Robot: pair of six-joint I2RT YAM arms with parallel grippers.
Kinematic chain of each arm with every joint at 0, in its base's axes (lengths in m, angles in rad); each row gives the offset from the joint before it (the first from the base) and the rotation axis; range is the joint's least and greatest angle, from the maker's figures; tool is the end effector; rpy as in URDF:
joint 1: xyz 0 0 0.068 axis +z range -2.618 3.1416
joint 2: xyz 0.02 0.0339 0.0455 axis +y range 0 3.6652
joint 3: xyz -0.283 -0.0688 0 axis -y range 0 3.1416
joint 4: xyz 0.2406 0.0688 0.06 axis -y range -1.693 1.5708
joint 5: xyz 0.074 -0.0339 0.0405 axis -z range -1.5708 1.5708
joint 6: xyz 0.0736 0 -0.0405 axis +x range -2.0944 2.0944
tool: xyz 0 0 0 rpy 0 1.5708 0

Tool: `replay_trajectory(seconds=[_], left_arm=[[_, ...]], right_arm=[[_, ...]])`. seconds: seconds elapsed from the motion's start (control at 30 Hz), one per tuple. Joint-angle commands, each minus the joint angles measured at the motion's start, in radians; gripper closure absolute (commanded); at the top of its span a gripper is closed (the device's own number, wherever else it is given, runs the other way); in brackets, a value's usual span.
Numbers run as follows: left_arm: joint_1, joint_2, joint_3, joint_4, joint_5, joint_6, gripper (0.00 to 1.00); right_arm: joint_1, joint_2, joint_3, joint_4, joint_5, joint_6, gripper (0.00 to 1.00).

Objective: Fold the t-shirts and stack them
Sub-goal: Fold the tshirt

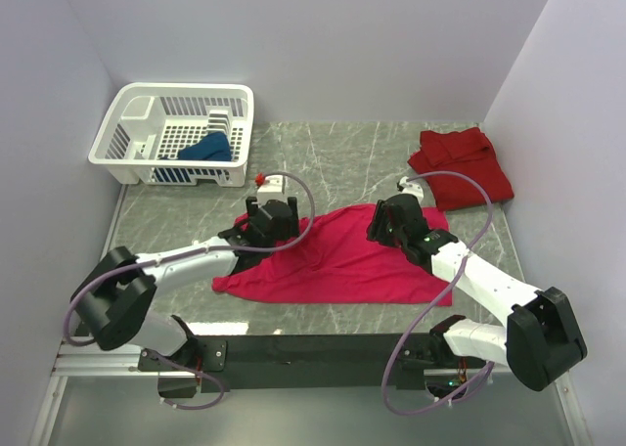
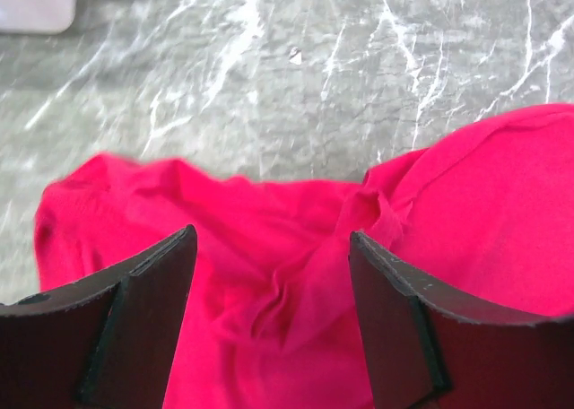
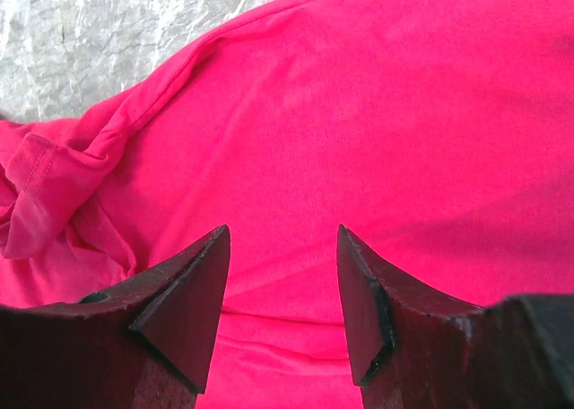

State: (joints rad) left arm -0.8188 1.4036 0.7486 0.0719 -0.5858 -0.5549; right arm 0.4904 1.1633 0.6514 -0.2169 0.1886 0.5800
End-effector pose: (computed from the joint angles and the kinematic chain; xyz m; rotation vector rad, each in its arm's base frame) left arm 0.2437 -0.2010 0.2191 -0.0596 2.0537 -0.2194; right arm 0.2324 0.1085 0.2104 0.2008 2.2986 0.3389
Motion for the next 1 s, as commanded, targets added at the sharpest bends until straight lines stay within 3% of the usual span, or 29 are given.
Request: replay_trajectory(seconds=[0.0,0.17,0.4,0.73,0.97], left_arm=[[0.018,0.058,0.041,0.060,0.090,0.110,0.26],[0.076,0.055,0.008,0.181,0.376,0.180,0.26],[0.139,0.086,0.003,0.195,0.567,0.207,0.25],[0.170,0.195,0.028,0.226,0.725,0.216,0.27],[0.127,0.169,0.003,0.256,0.820,0.208,0.34]], right_arm=[[-0.007,-0.014,-0.002,0.027,0.008,-0.019,0.42],[-0.004,-0.019,-0.010,0.028,0.009,-0.022,0.42],[-0.006,-0.031,-0.016,0.025,0.012,-0.023,0.42],[-0.006,-0.031,-0.018,0.030,0.006,-0.023,0.42],[-0.006,-0.030,-0.024,0.034,0.006,-0.025,0.42]])
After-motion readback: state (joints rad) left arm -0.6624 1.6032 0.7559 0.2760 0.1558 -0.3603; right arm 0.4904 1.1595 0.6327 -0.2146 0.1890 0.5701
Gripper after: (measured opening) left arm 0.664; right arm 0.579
